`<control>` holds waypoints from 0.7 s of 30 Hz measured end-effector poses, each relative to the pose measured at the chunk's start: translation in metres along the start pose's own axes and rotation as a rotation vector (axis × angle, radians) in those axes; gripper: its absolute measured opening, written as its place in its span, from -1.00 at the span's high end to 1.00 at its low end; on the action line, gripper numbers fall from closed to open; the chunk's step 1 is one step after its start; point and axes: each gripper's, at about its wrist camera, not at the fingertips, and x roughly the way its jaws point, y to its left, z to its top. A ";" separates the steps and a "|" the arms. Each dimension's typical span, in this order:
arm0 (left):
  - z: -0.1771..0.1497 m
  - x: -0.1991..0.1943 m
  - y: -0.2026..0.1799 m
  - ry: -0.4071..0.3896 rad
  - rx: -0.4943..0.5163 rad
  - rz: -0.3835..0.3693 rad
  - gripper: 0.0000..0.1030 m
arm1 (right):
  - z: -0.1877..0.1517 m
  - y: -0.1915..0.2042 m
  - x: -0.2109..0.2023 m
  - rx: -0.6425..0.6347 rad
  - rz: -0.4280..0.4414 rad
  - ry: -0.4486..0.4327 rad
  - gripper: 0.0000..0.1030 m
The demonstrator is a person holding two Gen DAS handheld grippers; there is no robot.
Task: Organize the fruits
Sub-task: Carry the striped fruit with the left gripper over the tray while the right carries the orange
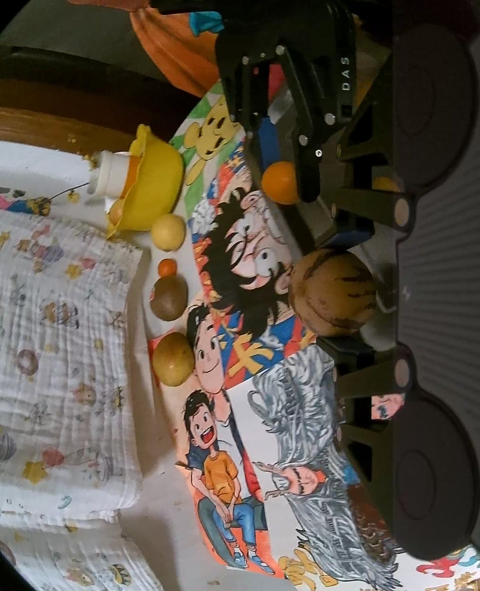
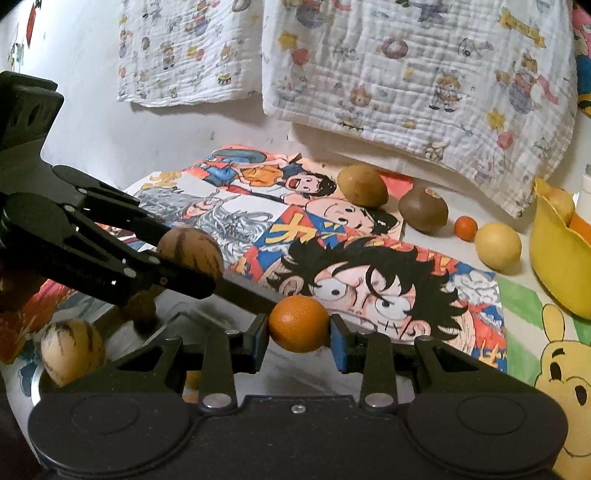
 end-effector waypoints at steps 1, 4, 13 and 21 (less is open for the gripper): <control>-0.001 0.000 -0.002 0.006 0.006 0.004 -0.03 | -0.001 0.000 0.000 0.003 0.003 0.008 0.28; -0.004 0.002 -0.005 0.028 0.020 0.020 -0.03 | -0.004 0.002 -0.001 0.004 0.015 0.024 0.28; -0.005 0.010 -0.013 0.078 0.059 0.054 -0.03 | -0.007 0.001 0.008 0.026 0.027 0.087 0.28; -0.006 0.015 -0.014 0.109 0.060 0.071 -0.04 | -0.005 0.001 0.009 0.035 0.033 0.108 0.27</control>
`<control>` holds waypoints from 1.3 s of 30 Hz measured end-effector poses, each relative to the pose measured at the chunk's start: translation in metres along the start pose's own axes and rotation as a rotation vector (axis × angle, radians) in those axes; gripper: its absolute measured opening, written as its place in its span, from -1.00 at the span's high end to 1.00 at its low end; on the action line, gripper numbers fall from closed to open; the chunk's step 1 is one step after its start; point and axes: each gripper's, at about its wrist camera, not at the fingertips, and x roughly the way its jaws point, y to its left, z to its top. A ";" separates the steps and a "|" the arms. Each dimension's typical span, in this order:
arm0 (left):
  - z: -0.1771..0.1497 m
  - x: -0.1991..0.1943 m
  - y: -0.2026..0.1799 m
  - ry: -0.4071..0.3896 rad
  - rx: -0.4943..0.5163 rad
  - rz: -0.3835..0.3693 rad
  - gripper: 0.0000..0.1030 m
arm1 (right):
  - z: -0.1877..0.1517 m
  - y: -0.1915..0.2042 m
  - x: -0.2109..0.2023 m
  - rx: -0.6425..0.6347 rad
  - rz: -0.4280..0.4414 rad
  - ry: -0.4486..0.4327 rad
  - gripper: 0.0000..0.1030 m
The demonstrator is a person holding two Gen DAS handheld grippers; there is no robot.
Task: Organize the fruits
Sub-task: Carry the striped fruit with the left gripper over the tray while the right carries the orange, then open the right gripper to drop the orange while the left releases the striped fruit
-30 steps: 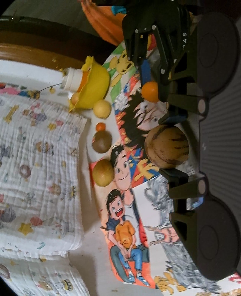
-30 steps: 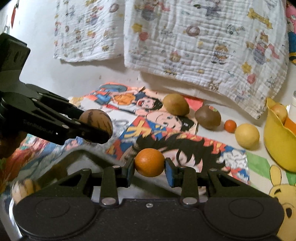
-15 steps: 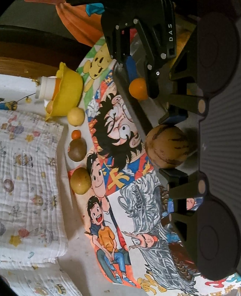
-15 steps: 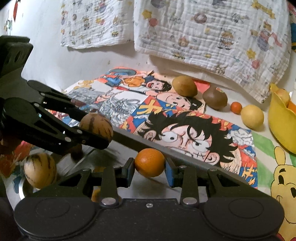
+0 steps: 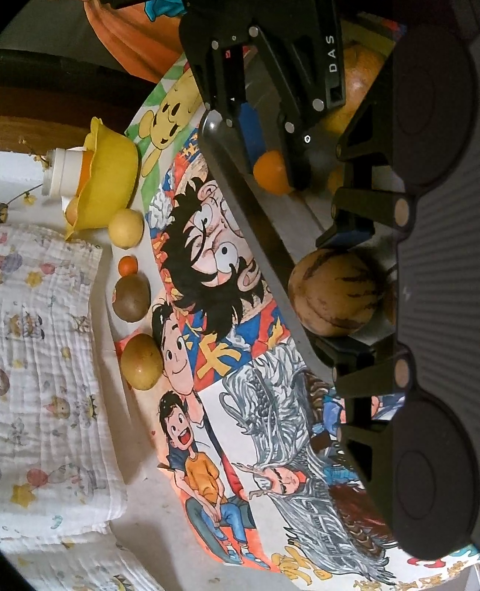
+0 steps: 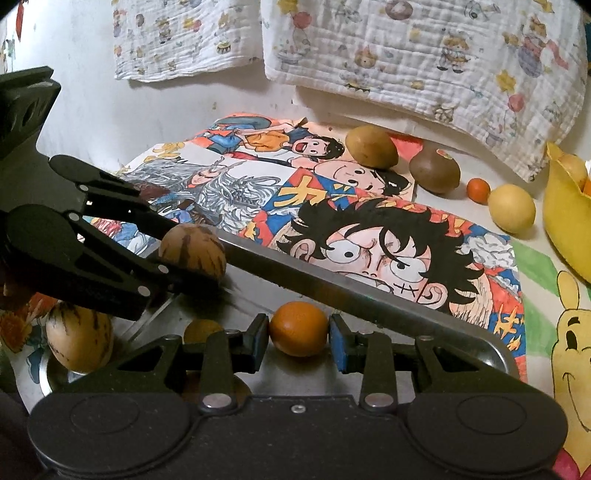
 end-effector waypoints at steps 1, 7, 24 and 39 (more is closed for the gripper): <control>0.000 0.000 0.000 -0.001 -0.002 0.000 -0.04 | 0.000 0.000 0.000 0.004 0.002 0.000 0.26; 0.001 -0.002 0.002 0.006 -0.017 0.003 -0.07 | -0.002 -0.002 -0.004 0.018 -0.001 -0.012 0.13; -0.013 -0.058 0.000 -0.113 -0.111 0.019 -0.64 | -0.010 0.004 -0.059 0.086 -0.023 -0.147 -0.59; -0.059 -0.114 -0.016 -0.158 -0.053 0.093 -0.99 | -0.030 0.045 -0.100 -0.007 0.016 -0.197 -0.99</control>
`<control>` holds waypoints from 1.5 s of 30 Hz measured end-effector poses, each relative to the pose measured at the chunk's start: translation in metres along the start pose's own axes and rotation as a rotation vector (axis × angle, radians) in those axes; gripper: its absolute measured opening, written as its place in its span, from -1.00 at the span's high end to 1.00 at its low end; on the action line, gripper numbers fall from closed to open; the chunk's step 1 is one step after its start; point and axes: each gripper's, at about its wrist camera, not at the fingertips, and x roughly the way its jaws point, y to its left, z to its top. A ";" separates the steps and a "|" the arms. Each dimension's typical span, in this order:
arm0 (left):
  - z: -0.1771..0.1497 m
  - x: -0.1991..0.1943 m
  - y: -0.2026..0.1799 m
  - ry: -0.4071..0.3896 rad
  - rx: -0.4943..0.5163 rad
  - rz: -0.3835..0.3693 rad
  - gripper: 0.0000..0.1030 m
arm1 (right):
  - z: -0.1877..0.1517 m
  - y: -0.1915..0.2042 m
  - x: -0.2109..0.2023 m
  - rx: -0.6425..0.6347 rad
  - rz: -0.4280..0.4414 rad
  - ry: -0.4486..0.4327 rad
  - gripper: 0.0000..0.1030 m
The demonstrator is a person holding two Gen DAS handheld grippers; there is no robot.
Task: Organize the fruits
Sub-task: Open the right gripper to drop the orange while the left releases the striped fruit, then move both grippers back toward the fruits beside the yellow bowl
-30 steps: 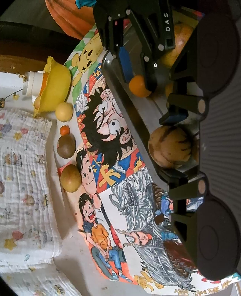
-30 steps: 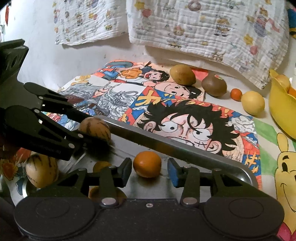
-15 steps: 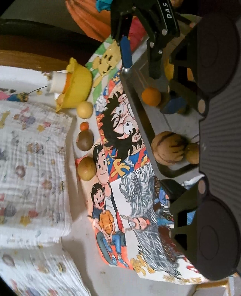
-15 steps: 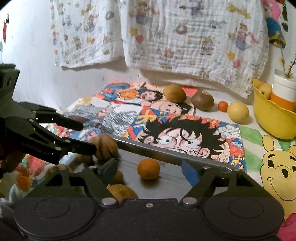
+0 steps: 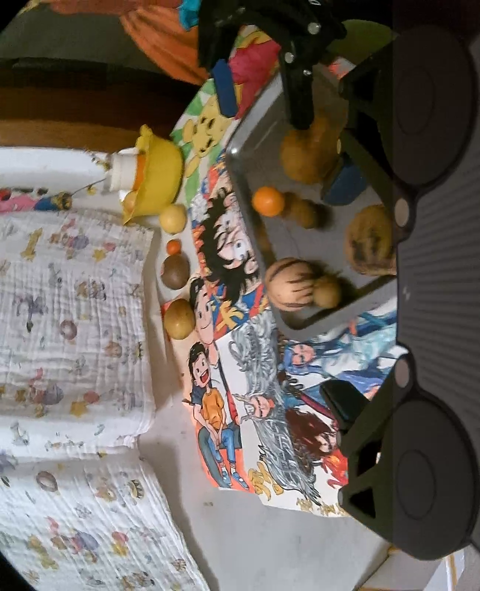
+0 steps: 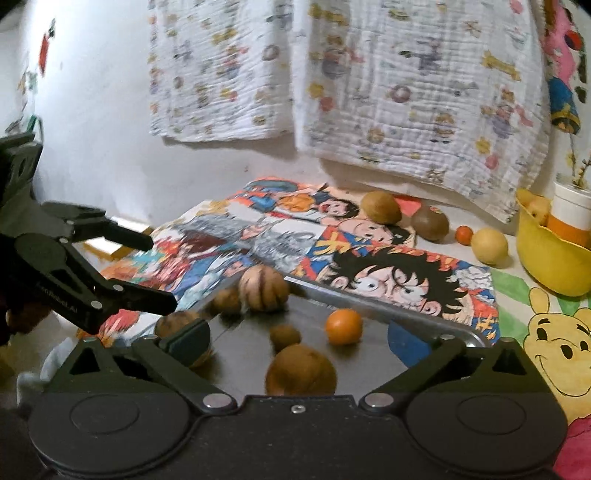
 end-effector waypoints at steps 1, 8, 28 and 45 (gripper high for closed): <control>-0.003 -0.002 -0.002 0.005 0.019 0.002 -0.99 | -0.002 0.002 -0.001 -0.009 0.003 0.008 -0.99; -0.017 -0.015 -0.018 0.031 0.153 0.026 -0.99 | -0.020 0.009 -0.006 -0.052 -0.014 0.107 -0.99; -0.018 0.009 0.012 0.183 0.206 0.050 -0.99 | -0.033 -0.039 -0.005 -0.024 -0.096 0.214 -0.99; 0.026 0.037 0.055 0.190 0.227 0.115 -0.99 | -0.006 -0.078 0.016 0.016 -0.149 0.191 -0.99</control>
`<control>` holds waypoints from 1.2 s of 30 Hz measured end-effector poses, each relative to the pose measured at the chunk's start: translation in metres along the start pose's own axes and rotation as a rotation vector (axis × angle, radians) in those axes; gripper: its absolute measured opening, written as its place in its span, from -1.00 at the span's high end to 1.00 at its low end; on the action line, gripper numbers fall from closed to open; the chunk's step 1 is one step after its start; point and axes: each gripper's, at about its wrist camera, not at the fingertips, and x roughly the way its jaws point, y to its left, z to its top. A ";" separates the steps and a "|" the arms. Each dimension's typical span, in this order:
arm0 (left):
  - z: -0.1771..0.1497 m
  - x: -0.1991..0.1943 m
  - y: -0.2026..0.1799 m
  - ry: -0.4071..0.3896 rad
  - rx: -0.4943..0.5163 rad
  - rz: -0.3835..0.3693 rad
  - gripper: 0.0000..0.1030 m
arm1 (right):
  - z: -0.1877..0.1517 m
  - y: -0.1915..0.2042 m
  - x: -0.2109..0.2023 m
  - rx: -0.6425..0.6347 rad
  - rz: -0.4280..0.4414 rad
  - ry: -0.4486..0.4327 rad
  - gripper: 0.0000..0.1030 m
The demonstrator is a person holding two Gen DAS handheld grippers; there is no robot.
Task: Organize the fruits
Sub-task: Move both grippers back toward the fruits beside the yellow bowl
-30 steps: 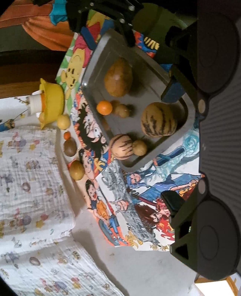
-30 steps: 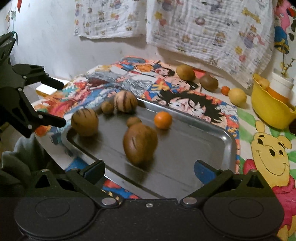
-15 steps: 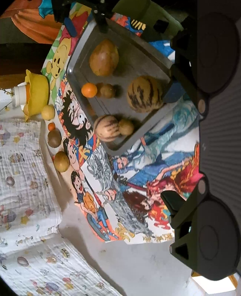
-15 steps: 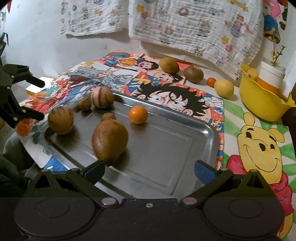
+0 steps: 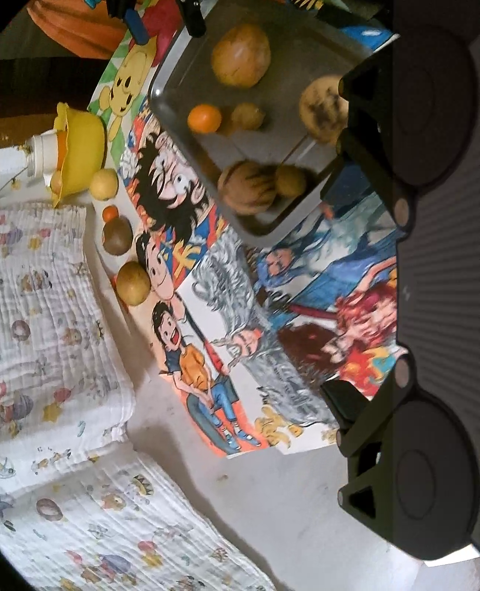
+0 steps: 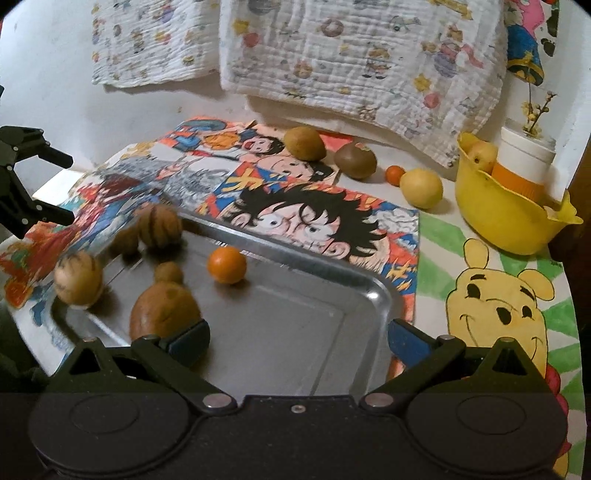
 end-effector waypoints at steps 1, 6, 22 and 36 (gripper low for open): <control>0.004 0.004 0.002 0.001 0.001 0.001 -0.99 | 0.002 -0.003 0.002 0.007 -0.002 -0.006 -0.99; 0.024 0.025 0.009 0.002 0.006 0.003 -0.99 | 0.015 -0.017 0.013 0.044 -0.005 -0.045 -0.99; 0.112 0.105 0.003 -0.120 0.008 0.029 -0.99 | 0.065 -0.067 0.060 0.268 -0.098 -0.153 -0.99; 0.171 0.181 -0.002 -0.265 -0.006 0.010 -0.99 | 0.106 -0.101 0.119 0.458 -0.211 -0.158 -0.99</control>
